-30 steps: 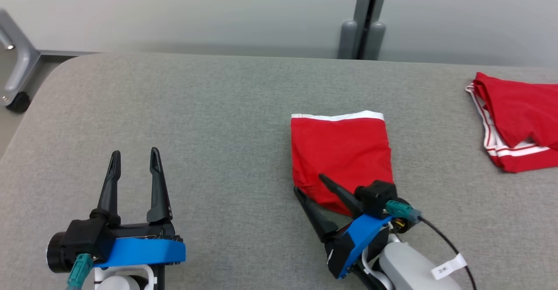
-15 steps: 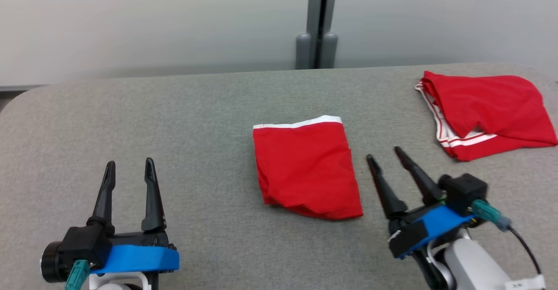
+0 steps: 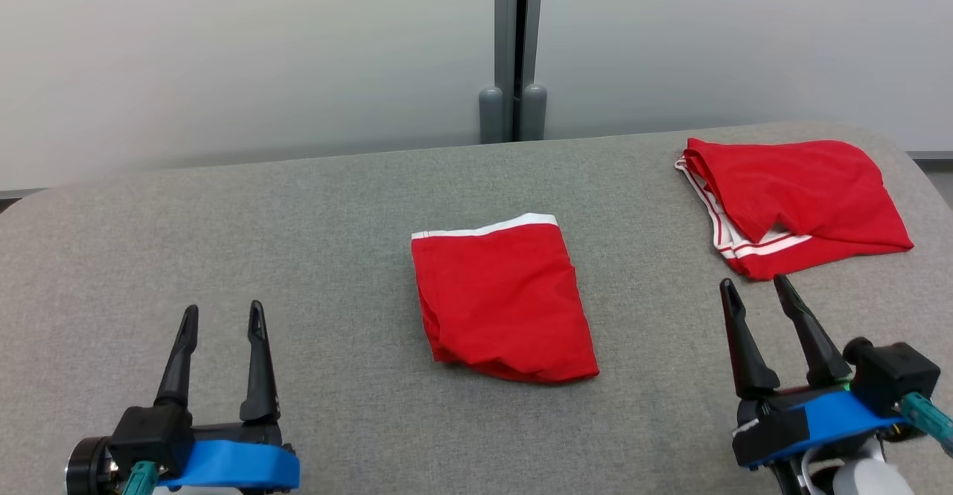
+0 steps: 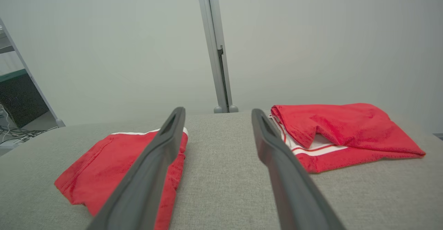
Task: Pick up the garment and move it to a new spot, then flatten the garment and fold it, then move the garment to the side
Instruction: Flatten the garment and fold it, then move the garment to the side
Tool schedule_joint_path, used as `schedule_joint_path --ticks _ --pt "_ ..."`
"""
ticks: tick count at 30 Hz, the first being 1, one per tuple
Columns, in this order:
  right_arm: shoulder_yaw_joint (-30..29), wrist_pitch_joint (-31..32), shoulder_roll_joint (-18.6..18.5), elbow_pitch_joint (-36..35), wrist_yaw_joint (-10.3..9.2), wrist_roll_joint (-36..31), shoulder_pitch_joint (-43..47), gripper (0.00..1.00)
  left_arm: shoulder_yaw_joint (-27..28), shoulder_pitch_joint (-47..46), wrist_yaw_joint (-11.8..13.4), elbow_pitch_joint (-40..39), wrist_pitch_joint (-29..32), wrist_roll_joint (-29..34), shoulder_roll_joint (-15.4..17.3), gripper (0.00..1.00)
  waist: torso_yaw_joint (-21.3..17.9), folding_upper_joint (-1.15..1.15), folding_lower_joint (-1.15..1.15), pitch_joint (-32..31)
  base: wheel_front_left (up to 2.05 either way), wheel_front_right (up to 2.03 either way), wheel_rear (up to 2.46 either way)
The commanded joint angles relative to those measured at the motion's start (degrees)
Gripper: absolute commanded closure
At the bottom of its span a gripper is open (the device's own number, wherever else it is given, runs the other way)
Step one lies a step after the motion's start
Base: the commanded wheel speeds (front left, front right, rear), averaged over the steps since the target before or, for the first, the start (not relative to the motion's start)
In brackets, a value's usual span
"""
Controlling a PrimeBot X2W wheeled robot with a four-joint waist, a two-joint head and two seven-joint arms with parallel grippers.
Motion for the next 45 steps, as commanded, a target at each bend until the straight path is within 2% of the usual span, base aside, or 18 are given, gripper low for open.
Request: schedule_joint_path --ticks 1,12,31,38,45 --pt "-1.36 0.90 0.80 -1.90 0.03 -0.99 2.32 0.00 -0.11 1.05 0.37 -0.46 0.29 0.25 0.47 0.00 0.40 0.00 0.00 -0.24 0.00 0.00 0.00" --pt "-6.25 4.47 3.22 -8.21 0.03 -4.62 7.93 0.00 -0.01 3.68 1.44 -3.40 1.63 0.03 1.48 0.00 2.09 0.00 0.00 -0.61 0.00 0.00 0.00" --pt "-6.67 6.22 4.24 -8.65 0.03 -5.66 8.51 0.00 -0.60 4.03 2.43 -4.89 2.83 -0.68 2.04 0.00 2.92 0.00 0.00 0.10 0.00 0.00 0.00" --pt "-6.20 6.64 4.28 -7.65 0.03 -6.28 4.41 0.00 -0.75 2.45 2.46 -4.88 2.64 -0.97 2.21 0.00 3.66 0.00 0.00 1.13 0.00 0.00 0.00" --pt "-2.39 8.33 3.23 -5.86 0.03 -7.42 -5.32 0.00 -1.22 0.01 2.14 -3.97 1.98 -1.46 2.17 0.00 5.25 0.00 0.00 3.46 0.00 0.00 0.00"
